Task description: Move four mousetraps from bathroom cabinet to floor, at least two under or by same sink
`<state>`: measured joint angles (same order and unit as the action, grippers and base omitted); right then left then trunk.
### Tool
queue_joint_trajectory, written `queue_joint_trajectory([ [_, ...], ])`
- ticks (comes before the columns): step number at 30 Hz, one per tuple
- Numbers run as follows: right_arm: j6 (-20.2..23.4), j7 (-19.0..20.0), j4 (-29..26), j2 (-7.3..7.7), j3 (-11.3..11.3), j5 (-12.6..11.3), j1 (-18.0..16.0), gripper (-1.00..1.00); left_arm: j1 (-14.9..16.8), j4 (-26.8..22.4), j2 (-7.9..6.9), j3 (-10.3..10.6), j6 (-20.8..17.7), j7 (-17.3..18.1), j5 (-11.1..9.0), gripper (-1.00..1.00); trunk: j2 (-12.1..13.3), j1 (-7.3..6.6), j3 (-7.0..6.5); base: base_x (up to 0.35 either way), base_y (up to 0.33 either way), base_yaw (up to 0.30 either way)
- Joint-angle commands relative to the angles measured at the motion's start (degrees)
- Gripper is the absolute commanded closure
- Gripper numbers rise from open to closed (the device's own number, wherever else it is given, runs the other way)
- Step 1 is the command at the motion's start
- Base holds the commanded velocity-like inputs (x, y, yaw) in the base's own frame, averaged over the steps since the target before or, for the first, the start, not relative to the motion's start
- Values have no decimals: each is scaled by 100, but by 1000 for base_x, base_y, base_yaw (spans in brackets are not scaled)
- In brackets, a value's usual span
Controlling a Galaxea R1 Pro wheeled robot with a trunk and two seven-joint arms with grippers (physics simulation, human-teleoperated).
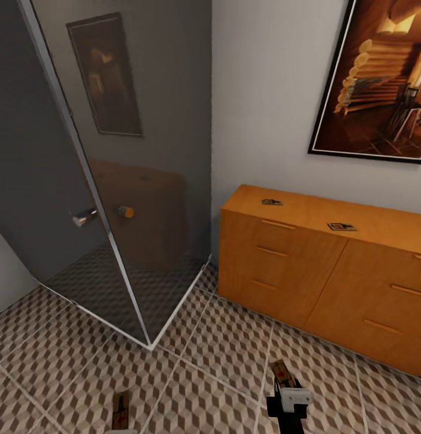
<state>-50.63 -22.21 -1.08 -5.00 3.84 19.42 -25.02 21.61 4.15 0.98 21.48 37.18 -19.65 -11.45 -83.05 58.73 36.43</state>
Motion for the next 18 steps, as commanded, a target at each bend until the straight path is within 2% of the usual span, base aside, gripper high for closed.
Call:
queue_joint_trajectory([
  [1, -11, -38, 2, -1, 37, 62, -2, 100, 10, 24, 7, 49, 26, -29, -24, 100, -3, 0, 5, 0, 0, 286],
  [18, -8, -38, 2, 0, 37, 62, -2, 100, 10, 24, 8, 49, 26, -22, -24, 100, -3, 0, 5, 0, 0, 286],
])
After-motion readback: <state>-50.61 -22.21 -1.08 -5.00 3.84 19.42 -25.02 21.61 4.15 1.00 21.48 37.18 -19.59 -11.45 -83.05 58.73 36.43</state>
